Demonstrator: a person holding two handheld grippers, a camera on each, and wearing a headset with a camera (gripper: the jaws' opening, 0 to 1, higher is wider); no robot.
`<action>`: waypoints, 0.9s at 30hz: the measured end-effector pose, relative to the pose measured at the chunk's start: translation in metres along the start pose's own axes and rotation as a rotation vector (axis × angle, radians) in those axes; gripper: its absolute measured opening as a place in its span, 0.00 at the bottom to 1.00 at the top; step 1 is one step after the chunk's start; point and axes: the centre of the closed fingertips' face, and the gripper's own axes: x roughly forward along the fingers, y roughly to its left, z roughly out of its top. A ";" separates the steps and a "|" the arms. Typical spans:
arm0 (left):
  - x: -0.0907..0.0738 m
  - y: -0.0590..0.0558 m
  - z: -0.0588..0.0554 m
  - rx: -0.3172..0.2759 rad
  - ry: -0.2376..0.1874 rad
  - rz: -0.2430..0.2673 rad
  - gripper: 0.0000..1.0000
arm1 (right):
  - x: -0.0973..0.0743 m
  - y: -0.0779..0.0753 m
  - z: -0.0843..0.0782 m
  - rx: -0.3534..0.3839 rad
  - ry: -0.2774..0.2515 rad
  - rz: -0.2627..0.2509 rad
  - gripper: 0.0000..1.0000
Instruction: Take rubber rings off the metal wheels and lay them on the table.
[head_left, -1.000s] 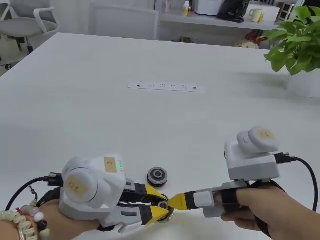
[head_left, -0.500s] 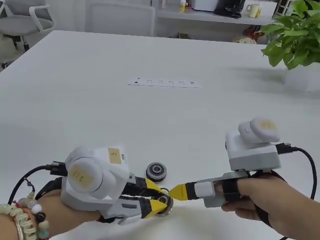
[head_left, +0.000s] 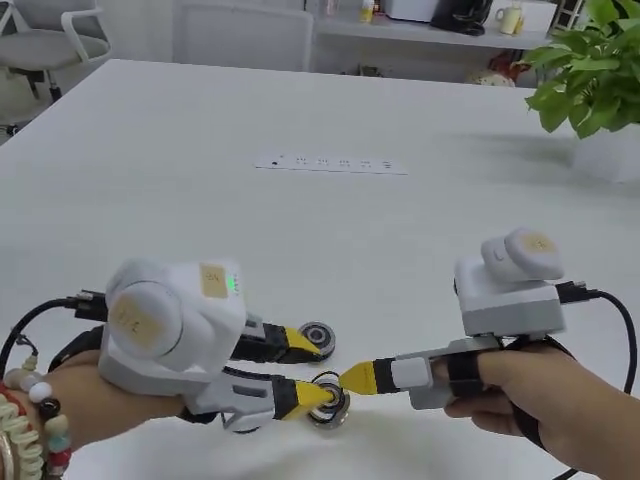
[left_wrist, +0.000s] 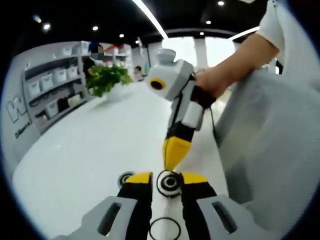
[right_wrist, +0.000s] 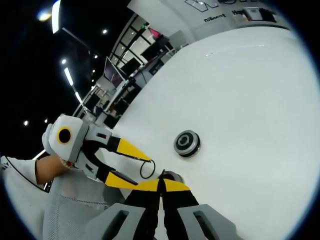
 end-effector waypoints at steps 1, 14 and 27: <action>-0.002 0.002 0.002 0.000 -0.004 0.004 0.23 | 0.000 0.000 0.000 0.002 -0.001 0.003 0.00; -0.019 0.001 0.025 0.009 -0.002 -0.042 0.36 | 0.002 0.008 0.003 0.009 -0.014 0.032 0.00; -0.075 0.007 0.038 -0.019 -0.036 0.039 0.45 | 0.000 0.017 0.012 0.020 -0.057 0.065 0.00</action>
